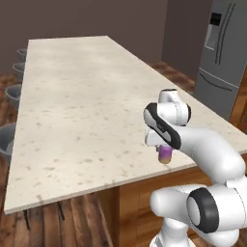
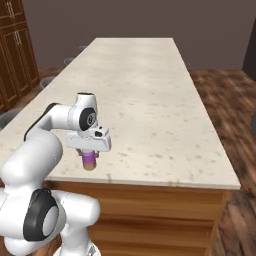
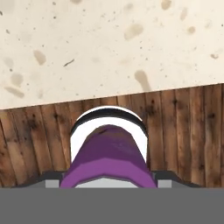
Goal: Four empty soda cans are scattered around the kitchen. Gather all the cans and cluster them next to the stove for recycling.
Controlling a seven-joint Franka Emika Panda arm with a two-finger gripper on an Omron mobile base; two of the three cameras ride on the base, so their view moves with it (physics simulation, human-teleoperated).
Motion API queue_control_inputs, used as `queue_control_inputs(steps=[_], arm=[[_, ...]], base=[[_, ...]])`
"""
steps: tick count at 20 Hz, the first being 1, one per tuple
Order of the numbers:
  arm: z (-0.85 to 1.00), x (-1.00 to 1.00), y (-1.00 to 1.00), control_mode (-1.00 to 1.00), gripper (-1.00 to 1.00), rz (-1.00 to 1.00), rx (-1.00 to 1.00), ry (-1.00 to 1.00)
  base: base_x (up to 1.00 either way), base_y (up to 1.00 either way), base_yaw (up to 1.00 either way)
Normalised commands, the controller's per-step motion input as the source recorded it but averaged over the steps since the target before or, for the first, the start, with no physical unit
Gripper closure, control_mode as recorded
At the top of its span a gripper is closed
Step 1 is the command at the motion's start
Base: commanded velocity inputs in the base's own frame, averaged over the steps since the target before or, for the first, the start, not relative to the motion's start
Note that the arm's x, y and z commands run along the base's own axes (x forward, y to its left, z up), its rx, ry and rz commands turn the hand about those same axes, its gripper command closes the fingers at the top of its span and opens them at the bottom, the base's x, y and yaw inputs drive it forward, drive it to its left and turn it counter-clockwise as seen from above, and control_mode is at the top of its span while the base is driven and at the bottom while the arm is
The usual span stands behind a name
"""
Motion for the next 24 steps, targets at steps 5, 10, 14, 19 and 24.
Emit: queue_control_inputs(steps=[5,10,14,19,24], arm=[[0.00,0.00,0.00,1.00,1.00,0.00,0.00,0.00],[0.00,0.00,0.00,1.00,1.00,0.00,0.00,0.00],[0.00,0.00,0.00,1.00,1.00,0.00,0.00,0.00],[0.00,0.00,0.00,1.00,1.00,0.00,0.00,0.00],[0.00,0.00,0.00,1.00,1.00,0.00,0.00,0.00]], base=[[-0.02,-0.77,0.00],[0.00,-0.81,0.00],[0.00,-0.71,-0.05],[0.00,-0.70,-0.14],[0.00,-0.70,-0.25]])
